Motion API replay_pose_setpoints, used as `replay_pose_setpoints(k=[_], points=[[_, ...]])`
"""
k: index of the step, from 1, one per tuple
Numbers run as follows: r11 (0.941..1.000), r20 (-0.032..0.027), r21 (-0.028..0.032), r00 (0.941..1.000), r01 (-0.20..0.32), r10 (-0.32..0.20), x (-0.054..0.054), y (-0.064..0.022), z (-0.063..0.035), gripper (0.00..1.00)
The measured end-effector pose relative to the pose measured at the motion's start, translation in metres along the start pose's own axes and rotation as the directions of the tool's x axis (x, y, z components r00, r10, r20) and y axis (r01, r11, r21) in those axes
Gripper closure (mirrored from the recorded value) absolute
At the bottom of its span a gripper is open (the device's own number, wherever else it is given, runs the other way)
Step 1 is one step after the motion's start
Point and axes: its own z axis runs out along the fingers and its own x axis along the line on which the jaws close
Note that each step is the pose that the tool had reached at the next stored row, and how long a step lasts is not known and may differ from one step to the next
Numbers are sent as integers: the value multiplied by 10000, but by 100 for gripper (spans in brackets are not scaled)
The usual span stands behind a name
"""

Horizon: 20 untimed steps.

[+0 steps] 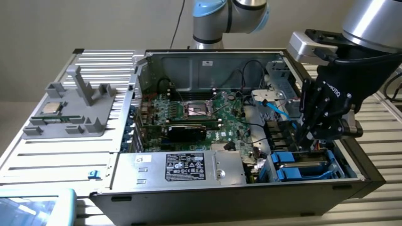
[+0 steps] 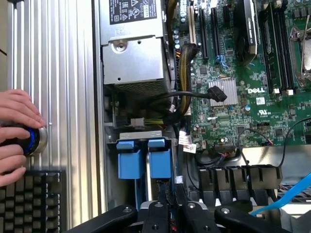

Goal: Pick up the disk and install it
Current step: 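Insert the second disk wire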

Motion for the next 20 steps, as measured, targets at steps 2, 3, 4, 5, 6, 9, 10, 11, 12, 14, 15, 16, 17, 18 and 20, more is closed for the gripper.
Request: replay_pose_setpoints(k=[2,3,4,5,6,9,10,11,12,14,15,16,17,18,20], points=[[10000,43,24,10000,1,-2,17,-3,21,84],[10000,46,62,10000,-3,3,17,-3,30,84],[9999,47,108,10000,-8,7,17,-5,37,84],[9999,53,147,10000,-11,10,18,-6,46,84],[9998,61,181,10000,-14,13,22,-6,54,84],[9998,76,215,10000,-15,13,31,-3,64,84],[9998,77,215,10000,-15,13,31,-3,64,84],[9998,77,215,10000,-14,12,31,-3,64,84],[9997,87,224,10000,-15,13,34,-2,66,84],[9997,117,253,9999,-17,14,45,6,72,84],[9997,137,255,9999,-15,12,52,8,74,84],[9997,157,255,9999,-13,9,58,9,76,84],[9997,168,254,9999,-11,7,64,11,77,84],[9997,174,254,9998,-12,8,71,14,79,84],[9997,182,262,9998,-4,-1,82,17,85,84]])
